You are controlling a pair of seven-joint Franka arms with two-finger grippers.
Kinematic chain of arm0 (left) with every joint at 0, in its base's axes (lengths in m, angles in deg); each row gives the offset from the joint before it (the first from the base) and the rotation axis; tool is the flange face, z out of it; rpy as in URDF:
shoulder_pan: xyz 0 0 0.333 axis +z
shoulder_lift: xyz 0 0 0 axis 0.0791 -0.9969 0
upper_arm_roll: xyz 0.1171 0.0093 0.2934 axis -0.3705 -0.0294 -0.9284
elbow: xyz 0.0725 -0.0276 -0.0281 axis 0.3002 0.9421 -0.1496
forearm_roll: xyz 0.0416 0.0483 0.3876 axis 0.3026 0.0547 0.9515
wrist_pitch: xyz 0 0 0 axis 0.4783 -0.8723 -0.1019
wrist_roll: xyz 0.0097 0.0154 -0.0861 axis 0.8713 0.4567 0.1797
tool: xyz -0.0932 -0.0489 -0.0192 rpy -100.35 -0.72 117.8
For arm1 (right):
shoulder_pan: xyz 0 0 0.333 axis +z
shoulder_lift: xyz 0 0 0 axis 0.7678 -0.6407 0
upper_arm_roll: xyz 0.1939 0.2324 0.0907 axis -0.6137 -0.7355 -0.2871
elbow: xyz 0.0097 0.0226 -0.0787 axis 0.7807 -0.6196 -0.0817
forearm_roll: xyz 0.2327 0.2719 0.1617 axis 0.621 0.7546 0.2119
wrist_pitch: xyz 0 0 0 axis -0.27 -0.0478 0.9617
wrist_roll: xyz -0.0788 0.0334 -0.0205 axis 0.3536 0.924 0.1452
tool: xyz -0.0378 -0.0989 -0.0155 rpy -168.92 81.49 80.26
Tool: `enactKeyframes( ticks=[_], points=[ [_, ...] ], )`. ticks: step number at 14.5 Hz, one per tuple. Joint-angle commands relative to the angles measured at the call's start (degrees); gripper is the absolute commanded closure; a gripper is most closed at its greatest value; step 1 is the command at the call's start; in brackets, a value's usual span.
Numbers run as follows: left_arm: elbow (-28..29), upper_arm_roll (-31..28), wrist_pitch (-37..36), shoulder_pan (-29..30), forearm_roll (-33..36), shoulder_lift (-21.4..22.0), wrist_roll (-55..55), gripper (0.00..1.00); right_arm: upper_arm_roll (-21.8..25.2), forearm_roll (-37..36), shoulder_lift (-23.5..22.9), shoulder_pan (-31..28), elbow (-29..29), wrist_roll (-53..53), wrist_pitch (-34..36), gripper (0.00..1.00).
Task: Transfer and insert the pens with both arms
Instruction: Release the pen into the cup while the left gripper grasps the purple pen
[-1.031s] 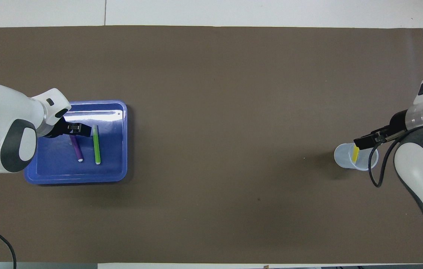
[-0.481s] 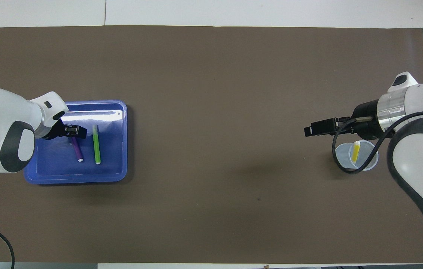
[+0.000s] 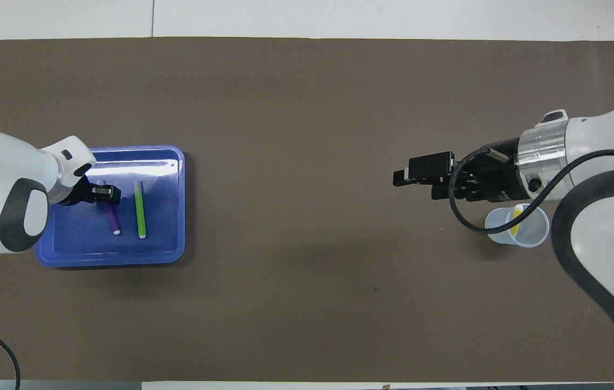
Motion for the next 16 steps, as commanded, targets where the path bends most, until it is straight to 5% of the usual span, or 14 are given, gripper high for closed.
enactKeyframes(
  ticks=[1,4,6,16],
  points=[
    [2.0,0.3,2.7,0.4,1.3,0.3,2.8,0.48,-1.6,4.7,0.3,0.5,-0.2,-3.9,-2.6,0.00],
    [2.2,0.2,3.0,0.4,1.3,0.3,2.8,0.72,-2.2,9.3,1.0,0.5,-1.2,-3.9,-3.1,0.00],
    [2.2,0.2,3.0,0.4,1.3,0.2,2.9,1.00,-2.4,9.5,1.1,0.5,-1.2,-4.1,-4.0,0.00],
    [-3.4,0.3,-3.1,0.4,0.7,-1.0,3.1,1.00,-3.3,9.6,1.1,1.3,-1.9,-5.4,-5.6,0.00]
  ],
)
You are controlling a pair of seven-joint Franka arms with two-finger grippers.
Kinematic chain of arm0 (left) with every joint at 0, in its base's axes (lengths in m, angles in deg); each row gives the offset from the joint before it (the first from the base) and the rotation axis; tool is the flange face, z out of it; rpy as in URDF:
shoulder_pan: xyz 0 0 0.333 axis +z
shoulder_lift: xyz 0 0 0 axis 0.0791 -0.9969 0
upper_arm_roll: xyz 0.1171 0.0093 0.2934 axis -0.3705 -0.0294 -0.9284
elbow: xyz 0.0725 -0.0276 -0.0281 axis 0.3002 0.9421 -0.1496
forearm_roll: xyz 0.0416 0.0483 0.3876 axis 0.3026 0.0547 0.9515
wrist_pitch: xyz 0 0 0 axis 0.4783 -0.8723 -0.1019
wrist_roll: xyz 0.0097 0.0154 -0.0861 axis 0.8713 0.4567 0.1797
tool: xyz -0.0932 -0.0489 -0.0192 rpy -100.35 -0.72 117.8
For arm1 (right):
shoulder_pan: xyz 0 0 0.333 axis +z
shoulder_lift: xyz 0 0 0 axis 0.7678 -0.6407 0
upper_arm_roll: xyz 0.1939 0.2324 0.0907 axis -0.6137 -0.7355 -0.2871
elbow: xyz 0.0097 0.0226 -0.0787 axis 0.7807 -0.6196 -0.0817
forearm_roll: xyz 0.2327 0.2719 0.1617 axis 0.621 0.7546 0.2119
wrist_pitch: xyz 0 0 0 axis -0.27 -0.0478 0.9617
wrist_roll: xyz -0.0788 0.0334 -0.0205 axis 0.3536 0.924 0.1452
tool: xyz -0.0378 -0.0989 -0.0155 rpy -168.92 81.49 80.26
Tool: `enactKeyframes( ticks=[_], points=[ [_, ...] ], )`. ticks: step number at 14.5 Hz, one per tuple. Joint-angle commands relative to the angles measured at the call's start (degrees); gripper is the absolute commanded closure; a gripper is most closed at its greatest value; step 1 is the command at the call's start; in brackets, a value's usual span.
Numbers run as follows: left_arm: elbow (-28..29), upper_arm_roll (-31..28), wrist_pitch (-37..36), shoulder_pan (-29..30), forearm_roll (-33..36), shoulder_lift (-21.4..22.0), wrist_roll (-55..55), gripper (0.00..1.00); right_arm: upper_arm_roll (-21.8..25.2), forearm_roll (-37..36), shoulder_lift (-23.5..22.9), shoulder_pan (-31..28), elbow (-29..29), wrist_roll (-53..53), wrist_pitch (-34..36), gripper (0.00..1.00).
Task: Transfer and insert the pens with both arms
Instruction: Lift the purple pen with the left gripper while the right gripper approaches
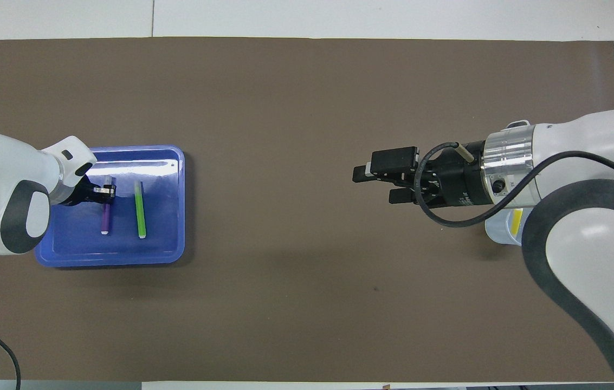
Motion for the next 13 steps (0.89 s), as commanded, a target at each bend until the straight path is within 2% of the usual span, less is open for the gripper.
enactKeyframes(
  ticks=[1,4,8,10,13],
  points=[
    [-4.8,0.3,-5.7,0.2,0.6,-1.0,1.4,1.00,-0.5,1.4,1.2,0.0,-1.4,-0.7,-1.8,0.00],
    [-7.6,0.5,-10.1,-0.4,0.3,-1.0,3.7,1.00,-0.5,1.7,1.1,1.8,-1.5,-0.8,-4.8,0.00],
    [-13.0,0.6,-17.6,-1.5,-5.0,-0.8,6.4,1.00,-0.5,6.0,1.1,1.7,-1.9,-0.8,-6.8,0.00],
    [-17.5,0.7,-23.5,-3.2,-9.5,-0.7,14.4,1.00,-0.5,7.2,1.5,1.8,-3.0,-0.7,-8.4,0.00],
    [-23.3,1.3,-29.6,-7.1,-18.0,-0.3,33.8,1.00,-0.5,8.2,1.6,2.8,-3.0,-0.8,-10.0,0.00]
  ],
)
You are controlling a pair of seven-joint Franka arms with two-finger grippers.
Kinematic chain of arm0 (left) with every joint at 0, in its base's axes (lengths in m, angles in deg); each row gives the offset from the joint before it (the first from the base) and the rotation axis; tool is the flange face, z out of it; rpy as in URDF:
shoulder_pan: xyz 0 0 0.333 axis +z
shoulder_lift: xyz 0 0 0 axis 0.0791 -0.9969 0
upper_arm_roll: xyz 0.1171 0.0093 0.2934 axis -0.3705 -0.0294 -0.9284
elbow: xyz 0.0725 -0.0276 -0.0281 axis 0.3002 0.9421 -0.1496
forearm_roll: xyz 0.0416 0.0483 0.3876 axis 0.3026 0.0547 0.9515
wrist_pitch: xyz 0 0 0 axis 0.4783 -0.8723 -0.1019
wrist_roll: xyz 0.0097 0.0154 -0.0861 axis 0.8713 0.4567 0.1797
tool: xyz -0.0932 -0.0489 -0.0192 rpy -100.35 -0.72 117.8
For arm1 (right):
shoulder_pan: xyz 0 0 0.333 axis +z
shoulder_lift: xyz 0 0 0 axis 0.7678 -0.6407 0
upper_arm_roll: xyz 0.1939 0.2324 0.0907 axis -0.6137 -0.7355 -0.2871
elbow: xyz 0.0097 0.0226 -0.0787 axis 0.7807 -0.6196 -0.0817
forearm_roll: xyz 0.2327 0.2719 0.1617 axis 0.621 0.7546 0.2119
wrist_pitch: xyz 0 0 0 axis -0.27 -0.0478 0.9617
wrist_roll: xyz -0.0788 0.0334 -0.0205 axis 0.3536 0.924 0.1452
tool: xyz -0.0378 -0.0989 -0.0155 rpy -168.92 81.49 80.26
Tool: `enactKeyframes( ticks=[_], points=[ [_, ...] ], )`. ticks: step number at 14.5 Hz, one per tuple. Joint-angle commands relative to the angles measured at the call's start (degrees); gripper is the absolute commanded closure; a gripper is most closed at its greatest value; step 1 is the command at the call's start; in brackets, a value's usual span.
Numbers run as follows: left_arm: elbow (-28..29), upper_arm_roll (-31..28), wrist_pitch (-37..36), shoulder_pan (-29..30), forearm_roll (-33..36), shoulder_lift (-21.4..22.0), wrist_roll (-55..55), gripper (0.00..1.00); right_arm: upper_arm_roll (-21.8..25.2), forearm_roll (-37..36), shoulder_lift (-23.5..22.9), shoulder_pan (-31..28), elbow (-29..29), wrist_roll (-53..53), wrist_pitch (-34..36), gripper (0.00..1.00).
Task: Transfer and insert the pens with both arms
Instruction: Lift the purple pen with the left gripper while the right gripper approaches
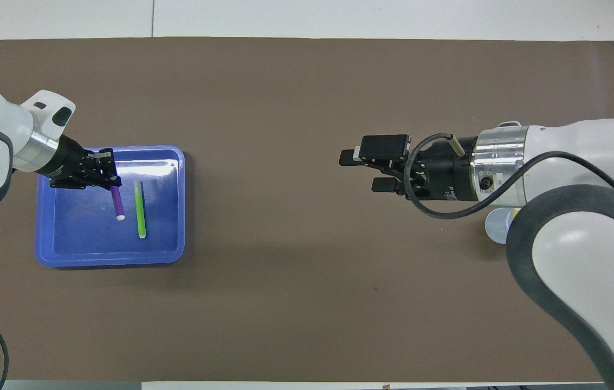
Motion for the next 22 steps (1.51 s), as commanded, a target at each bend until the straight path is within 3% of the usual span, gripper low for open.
enactKeyframes(
  ticks=[1,5,8,12,18,22],
  points=[
    [-5.7,0.8,-4.8,-3.8,-7.2,-0.2,19.0,1.00,-0.3,2.1,1.5,1.1,-1.6,-0.5,-3.1,0.00],
    [-6.2,7.2,-2.6,-4.0,-16.3,0.9,46.8,1.00,-0.3,2.1,1.3,4.9,-2.3,-3.5,-9.3,0.00],
    [-5.7,10.5,0.6,-4.1,-22.6,2.6,61.0,1.00,-0.3,2.1,1.6,7.0,-4.3,-4.1,-14.2,0.00],
    [-3.8,11.1,2.1,-4.5,-32.3,5.5,66.0,1.00,-0.3,2.1,1.7,11.3,-5.9,-5.0,-20.9,0.04],
    [-1.1,11.0,7.6,-9.5,-32.9,7.4,66.5,1.00,-0.6,2.1,0.8,13.7,-5.1,-6.8,-26.2,0.06],
    [-0.4,11.0,9.1,-10.3,-32.7,7.7,66.2,1.00,-0.6,2.0,0.7,13.8,-5.1,-6.5,-26.2,0.27]
  ],
)
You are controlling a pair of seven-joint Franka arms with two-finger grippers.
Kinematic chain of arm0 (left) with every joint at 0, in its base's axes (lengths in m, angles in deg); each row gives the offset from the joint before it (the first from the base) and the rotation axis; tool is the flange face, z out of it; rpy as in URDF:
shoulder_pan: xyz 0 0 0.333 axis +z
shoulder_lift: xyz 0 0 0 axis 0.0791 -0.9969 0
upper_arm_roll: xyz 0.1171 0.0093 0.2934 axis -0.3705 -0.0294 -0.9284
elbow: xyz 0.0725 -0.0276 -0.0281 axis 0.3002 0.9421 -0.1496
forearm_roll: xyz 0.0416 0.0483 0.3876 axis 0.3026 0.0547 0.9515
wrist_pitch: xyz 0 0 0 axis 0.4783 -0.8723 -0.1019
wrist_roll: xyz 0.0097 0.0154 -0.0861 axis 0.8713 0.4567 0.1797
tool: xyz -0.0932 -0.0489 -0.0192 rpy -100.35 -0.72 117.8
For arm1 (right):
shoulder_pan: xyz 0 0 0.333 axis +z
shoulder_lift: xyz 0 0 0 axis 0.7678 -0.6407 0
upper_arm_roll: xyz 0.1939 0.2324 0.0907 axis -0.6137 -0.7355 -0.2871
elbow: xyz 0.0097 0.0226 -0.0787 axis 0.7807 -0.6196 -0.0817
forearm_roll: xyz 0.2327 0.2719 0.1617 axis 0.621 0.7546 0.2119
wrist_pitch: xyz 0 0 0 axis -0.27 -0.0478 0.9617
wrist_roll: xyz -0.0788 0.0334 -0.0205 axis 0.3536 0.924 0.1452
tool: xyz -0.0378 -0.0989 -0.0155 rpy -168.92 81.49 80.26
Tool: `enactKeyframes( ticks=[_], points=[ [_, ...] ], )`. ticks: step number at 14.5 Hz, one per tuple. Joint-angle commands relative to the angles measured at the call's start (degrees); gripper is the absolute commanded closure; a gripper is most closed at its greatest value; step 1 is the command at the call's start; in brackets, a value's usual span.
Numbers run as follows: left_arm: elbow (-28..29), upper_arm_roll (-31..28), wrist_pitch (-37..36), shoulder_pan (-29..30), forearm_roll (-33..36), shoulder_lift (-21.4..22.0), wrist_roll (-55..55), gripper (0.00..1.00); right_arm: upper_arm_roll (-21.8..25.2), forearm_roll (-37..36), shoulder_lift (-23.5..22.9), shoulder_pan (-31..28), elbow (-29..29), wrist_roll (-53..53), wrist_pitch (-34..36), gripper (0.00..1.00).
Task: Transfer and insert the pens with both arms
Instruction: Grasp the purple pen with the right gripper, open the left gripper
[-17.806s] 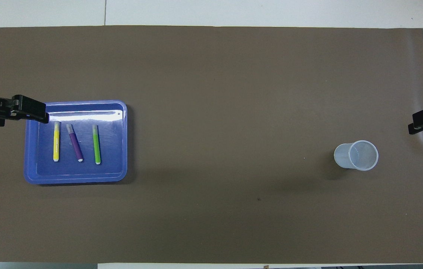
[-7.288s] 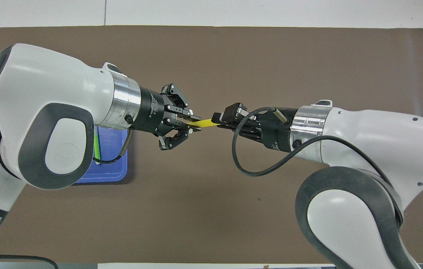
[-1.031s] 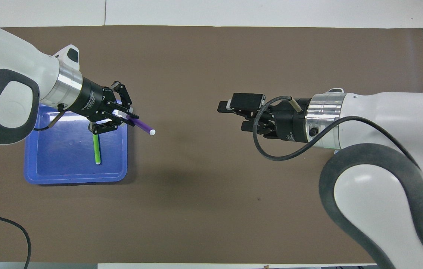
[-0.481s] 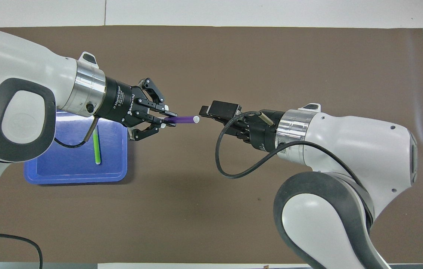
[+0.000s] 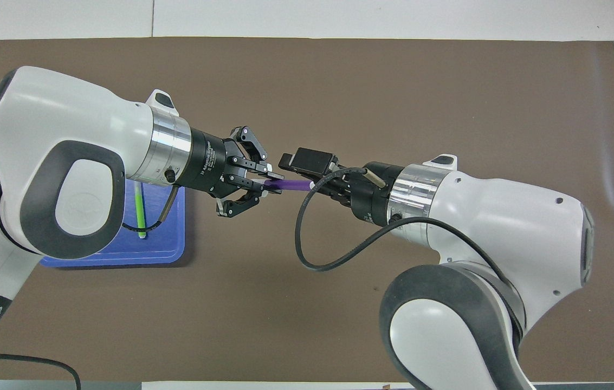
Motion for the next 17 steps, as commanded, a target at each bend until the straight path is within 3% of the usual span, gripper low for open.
enactKeyframes(
  ticks=[1,3,7,14,17],
  points=[
    [2.1,-0.6,1.6,-0.6,-1.2,2.1,-0.2,1.00,-0.4,1.2,0.6,-0.2,-0.6,-0.2,-0.9,0.28],
    [2.1,-0.6,1.7,-0.5,-1.2,2.1,-0.3,1.00,-0.4,1.2,0.6,-0.2,-0.6,-0.2,-0.8,0.29],
    [2.0,-0.6,1.8,-0.5,-1.1,2.0,-0.3,1.00,-0.4,1.2,0.8,-0.2,-0.8,-0.1,-0.5,0.44],
    [1.9,-0.6,1.8,-0.4,-1.2,2.1,-0.3,1.00,-0.5,1.2,1.2,0.7,-1.5,-0.2,0.0,0.49],
    [1.8,-0.6,1.7,0.0,-1.2,2.1,-0.3,1.00,-0.5,1.1,1.4,0.7,-2.1,-0.1,0.2,0.67]
  ],
)
